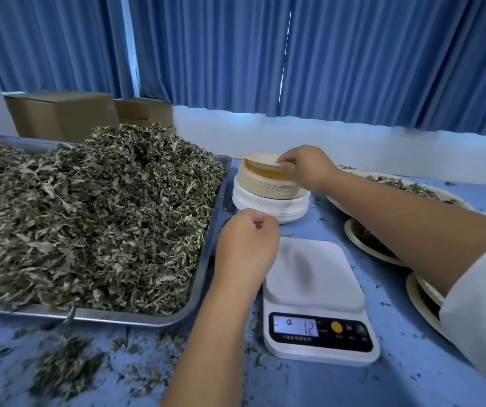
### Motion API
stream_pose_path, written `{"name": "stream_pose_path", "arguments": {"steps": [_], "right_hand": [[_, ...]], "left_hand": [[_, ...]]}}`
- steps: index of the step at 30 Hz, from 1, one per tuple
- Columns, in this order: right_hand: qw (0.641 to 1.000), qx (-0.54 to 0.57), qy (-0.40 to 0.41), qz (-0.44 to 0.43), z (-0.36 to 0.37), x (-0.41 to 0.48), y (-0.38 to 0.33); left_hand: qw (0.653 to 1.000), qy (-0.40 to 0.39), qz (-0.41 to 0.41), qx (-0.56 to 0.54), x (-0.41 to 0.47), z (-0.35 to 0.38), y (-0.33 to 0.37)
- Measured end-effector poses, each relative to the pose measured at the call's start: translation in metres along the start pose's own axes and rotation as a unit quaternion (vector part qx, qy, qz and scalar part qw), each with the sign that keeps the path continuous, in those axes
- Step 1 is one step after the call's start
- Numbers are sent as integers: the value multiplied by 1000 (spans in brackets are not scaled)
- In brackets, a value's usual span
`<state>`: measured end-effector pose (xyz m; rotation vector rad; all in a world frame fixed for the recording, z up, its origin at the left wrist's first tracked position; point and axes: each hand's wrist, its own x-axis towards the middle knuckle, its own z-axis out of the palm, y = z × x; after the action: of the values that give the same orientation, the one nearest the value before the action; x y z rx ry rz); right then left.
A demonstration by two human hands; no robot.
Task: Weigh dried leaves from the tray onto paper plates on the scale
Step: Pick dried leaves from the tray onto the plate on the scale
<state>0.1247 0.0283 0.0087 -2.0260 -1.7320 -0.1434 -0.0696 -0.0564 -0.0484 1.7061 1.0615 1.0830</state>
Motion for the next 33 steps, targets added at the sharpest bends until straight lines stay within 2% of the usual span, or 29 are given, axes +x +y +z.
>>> {"name": "stream_pose_path", "arguments": {"steps": [3,11,18,21,24,26,29,33], "right_hand": [[999,2,45,10,-6,-8,-3],[968,173,172,-52,-8,-105,-7],[962,178,157,-134,-2,-192,13],[958,198,132,-159,0,-209,21],[942,291,125,-115,3,-216,24],[916,366,155,-59,4,-218,23],[881,421,213,33,3,-216,25],[820,512,203,157,4,-212,32]], "left_hand": [[1000,-1,0,7,0,2,-2],[992,24,-72,-98,8,6,-3],[950,25,-174,-259,6,3,1],[945,20,-204,-253,3,2,0],[958,26,-198,-205,0,4,-5],[971,29,-174,-159,-3,7,-8],[989,26,-128,-72,-5,12,-13],[995,38,-86,19,-3,17,-15]]}}
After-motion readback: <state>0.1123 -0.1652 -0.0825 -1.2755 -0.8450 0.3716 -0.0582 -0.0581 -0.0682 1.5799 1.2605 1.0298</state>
